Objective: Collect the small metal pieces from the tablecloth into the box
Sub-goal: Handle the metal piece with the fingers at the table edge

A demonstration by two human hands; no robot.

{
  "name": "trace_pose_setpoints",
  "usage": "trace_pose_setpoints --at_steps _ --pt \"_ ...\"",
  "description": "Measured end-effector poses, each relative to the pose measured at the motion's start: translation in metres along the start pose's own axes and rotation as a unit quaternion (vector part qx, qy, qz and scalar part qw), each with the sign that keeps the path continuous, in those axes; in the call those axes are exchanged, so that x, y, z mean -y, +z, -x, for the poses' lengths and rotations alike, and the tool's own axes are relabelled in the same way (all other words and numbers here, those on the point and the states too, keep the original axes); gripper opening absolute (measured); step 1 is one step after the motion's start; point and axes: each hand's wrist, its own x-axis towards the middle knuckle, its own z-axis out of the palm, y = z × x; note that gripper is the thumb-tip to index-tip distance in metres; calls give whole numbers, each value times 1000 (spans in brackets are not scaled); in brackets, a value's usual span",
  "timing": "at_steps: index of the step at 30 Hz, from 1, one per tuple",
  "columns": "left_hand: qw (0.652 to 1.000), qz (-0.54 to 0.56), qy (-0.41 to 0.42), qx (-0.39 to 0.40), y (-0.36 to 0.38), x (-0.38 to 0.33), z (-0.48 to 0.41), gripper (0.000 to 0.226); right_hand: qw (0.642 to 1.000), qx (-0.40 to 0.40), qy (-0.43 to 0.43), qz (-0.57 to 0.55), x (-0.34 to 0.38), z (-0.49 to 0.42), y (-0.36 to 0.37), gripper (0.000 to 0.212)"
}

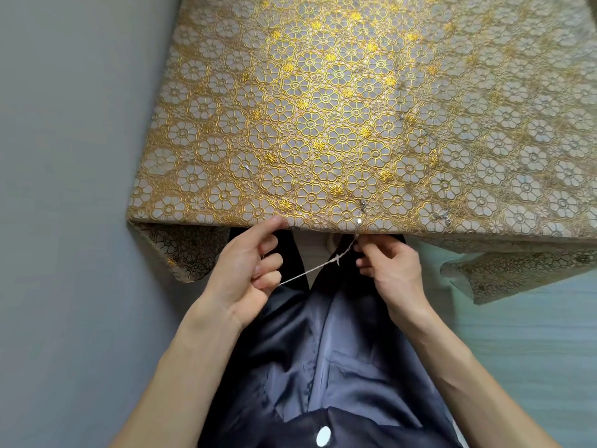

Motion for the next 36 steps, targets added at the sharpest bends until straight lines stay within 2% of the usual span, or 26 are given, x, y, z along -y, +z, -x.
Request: trace_pose_setpoints --at_steps 8,15,18,21,24,29,31,36 --pt "1000 -9 9 5 4 -8 5 7 999 24 21 -25 -1 -1 3 11" --pt "999 -32 10 21 8 -24 11 6 998 -23 24 -46 -4 -4 3 17" --pt "999 -37 19 24 12 -30 11 13 996 16 46 -76 1 -1 2 16" --pt "999 -39 20 31 17 -31 12 13 989 62 72 -110 9 3 5 17" --pt "999 -37 20 34 19 -30 14 7 981 74 94 -155 15 7 9 20" --pt "998 -35 20 39 20 -32 19 10 952 125 145 -241 25 13 18 9" --pt "998 -38 26 45 20 -34 21 14 956 130 136 -223 27 14 21 6" --pt "996 -48 41 60 18 -39 21 20 977 141 90 -134 28 17 17 19"
